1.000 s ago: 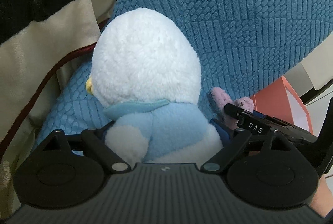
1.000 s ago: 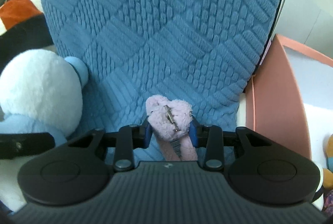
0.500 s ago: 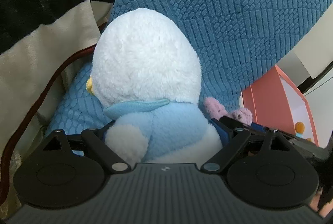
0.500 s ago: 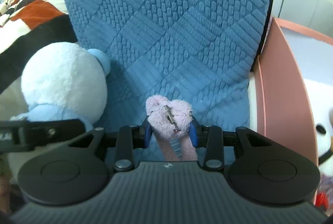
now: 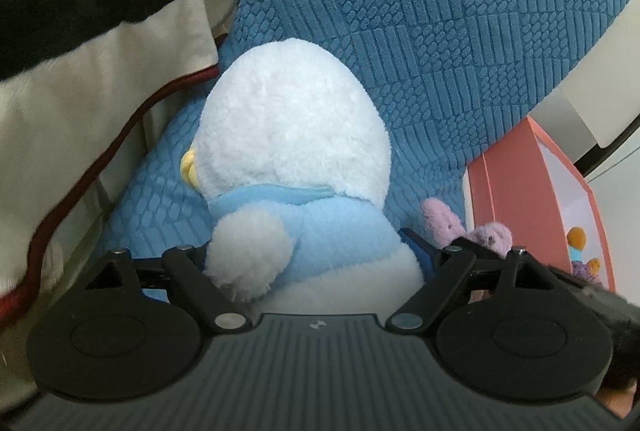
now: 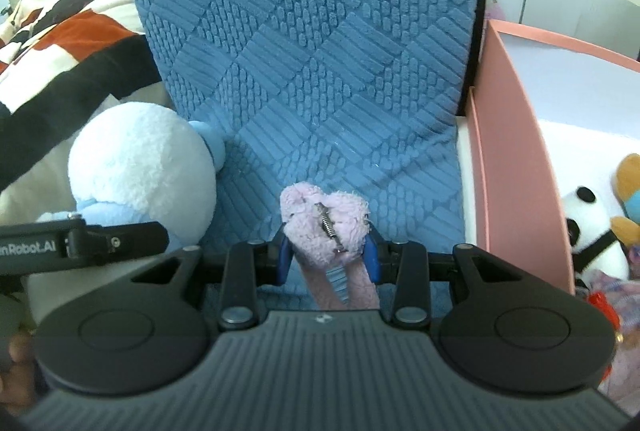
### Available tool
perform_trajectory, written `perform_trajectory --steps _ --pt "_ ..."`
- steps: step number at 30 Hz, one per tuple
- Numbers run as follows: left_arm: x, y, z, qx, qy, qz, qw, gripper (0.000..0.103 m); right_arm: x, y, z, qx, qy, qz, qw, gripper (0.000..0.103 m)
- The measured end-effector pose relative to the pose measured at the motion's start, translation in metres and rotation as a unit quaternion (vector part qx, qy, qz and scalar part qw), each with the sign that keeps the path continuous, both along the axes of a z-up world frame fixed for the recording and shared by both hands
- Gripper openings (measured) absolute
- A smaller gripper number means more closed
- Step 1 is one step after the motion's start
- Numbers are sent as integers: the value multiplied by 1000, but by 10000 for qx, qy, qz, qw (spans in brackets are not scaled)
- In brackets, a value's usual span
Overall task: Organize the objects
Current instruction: 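Lift the penguin with the left tool while the right tool lifts the pink bunny, then carry the penguin and pink bunny over the pink box with both tools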
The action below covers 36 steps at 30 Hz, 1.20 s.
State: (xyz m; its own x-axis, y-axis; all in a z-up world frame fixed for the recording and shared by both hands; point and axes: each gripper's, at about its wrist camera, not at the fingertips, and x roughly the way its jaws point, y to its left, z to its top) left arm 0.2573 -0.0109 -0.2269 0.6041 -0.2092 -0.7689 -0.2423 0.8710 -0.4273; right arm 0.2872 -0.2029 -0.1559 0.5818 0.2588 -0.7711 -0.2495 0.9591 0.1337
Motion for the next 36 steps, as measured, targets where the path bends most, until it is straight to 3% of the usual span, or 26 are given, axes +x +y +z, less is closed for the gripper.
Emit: perform_trajectory --steps 25,36 --pt "-84 -34 45 -471 98 273 9985 85 -87 -63 56 596 179 -425 9972 39" --pt "-77 -59 93 -664 -26 173 9976 85 -85 -92 107 648 -65 -355 9972 39"
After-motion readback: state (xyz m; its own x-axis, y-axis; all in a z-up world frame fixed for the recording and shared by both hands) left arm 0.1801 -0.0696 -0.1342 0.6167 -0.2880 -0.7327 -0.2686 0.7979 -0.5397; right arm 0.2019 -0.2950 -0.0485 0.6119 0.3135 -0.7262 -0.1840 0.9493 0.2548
